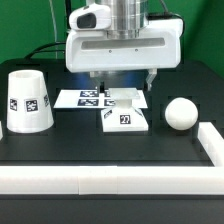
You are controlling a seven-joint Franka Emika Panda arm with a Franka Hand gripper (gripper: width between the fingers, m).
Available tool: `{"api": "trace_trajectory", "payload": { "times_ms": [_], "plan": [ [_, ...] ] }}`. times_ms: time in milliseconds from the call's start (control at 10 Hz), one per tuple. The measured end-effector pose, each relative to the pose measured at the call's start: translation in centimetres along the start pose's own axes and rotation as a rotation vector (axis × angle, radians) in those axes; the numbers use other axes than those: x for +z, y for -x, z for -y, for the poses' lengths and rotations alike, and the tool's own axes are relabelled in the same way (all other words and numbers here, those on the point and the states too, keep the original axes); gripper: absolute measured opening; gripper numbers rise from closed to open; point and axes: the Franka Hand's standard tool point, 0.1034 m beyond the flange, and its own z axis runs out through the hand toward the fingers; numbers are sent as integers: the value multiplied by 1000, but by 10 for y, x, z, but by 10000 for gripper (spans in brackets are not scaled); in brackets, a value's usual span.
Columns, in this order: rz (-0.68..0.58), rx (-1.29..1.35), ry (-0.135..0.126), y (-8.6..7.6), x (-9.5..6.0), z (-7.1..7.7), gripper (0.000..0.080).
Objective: Assemble lamp
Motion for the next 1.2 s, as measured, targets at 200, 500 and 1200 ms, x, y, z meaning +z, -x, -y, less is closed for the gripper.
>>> {"api": "trace_trajectory", "payload": {
  "times_ms": [200,500,1200],
  "plan": [
    [-6,-3,1,2,12,-1,700],
    [-2,-8,1,4,13,1,677],
    [-3,-7,0,4,12,2,534]
  ]
}}
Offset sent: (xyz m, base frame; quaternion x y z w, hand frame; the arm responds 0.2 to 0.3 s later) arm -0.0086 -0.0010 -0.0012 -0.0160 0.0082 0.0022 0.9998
